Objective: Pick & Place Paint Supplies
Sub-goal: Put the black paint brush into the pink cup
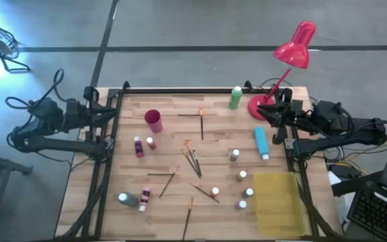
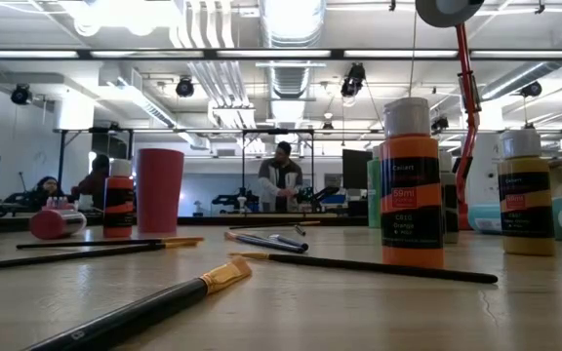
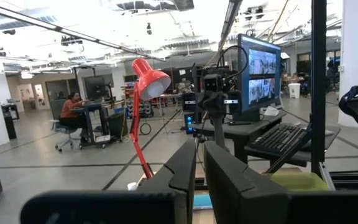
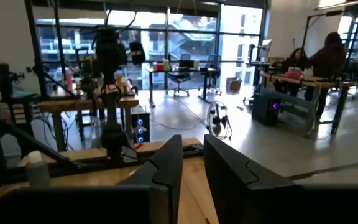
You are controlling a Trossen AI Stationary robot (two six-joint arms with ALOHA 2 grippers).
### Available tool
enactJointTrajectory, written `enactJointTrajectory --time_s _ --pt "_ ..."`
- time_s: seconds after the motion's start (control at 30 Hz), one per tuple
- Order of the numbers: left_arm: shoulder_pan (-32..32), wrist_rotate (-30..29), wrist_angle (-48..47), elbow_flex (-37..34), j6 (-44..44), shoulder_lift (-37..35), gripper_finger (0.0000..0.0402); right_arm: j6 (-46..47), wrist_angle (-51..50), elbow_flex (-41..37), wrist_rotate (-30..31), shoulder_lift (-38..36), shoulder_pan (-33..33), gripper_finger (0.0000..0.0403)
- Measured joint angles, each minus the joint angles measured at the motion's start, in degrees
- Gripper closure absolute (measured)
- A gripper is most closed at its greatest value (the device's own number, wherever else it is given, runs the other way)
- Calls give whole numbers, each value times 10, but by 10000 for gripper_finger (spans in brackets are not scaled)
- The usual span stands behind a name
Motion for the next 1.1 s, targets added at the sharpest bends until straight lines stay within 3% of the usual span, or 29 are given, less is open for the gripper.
enactJointTrajectory --time_s 0.13,0.4,0.77,0.93,1.1 --pt "0 0 0 0 -12 0 362 -1 0 0 -5 11 3 337" --pt "0 -7 -41 0 -21 8 348 31 0 0 -86 29 6 309" --pt "0 -69 -65 2 -20 80 188 44 24 0 -84 71 4 241" --pt "0 -72 -64 18 -10 106 136 14 26 0 -31 78 4 195" --pt "0 -73 -61 31 -9 122 129 -29 24 0 44 88 4 192"
